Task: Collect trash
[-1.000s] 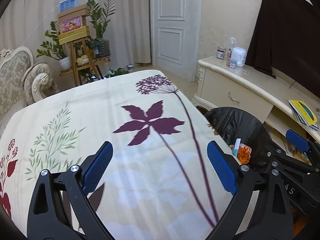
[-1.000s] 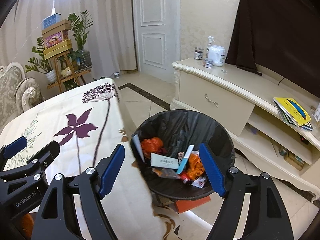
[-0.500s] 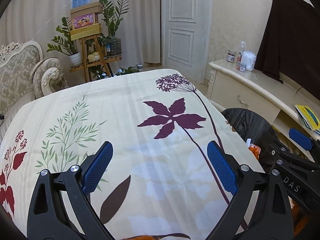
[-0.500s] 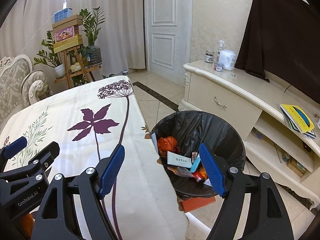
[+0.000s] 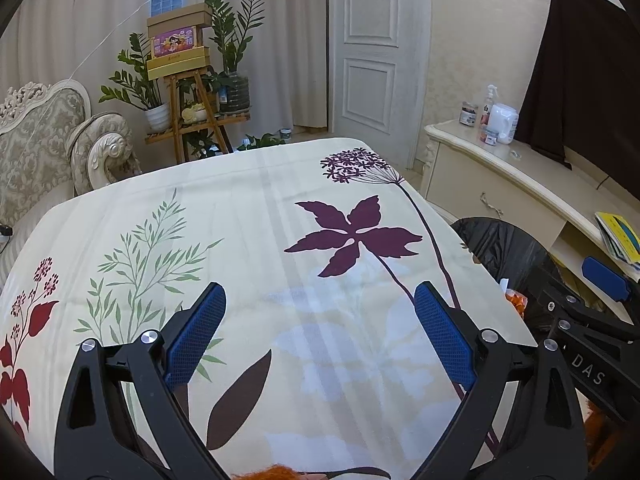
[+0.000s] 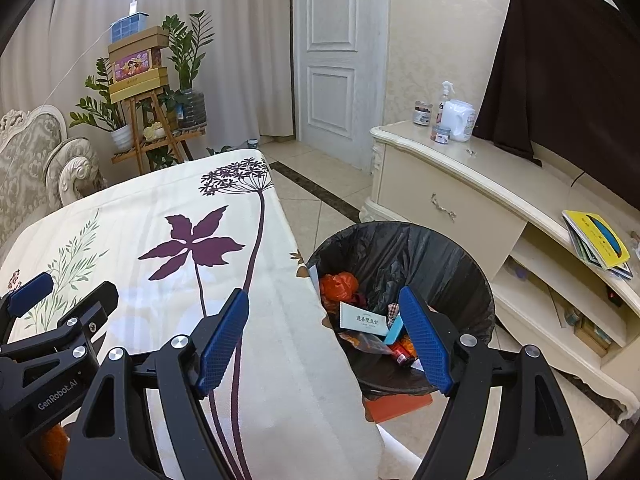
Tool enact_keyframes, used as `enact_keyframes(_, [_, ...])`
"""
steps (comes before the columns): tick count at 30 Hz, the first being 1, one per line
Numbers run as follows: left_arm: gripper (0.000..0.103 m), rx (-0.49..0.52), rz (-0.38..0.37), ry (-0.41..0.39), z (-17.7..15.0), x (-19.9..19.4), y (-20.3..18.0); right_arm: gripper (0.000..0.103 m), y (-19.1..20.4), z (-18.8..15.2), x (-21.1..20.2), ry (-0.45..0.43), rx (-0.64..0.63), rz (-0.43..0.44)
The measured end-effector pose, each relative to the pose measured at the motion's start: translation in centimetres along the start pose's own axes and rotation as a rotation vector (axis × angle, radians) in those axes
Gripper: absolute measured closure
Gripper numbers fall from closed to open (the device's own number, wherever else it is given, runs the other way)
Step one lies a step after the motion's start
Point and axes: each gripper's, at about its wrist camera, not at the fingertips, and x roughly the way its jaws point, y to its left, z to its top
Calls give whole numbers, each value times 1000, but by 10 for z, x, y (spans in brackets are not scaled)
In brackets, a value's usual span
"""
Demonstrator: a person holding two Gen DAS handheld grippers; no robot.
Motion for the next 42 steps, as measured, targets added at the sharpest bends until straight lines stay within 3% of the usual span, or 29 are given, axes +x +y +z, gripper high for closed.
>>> enact_keyframes(42, [9,-16,16,-3,-1,10,8,28,12,-2,12,24,-23,18])
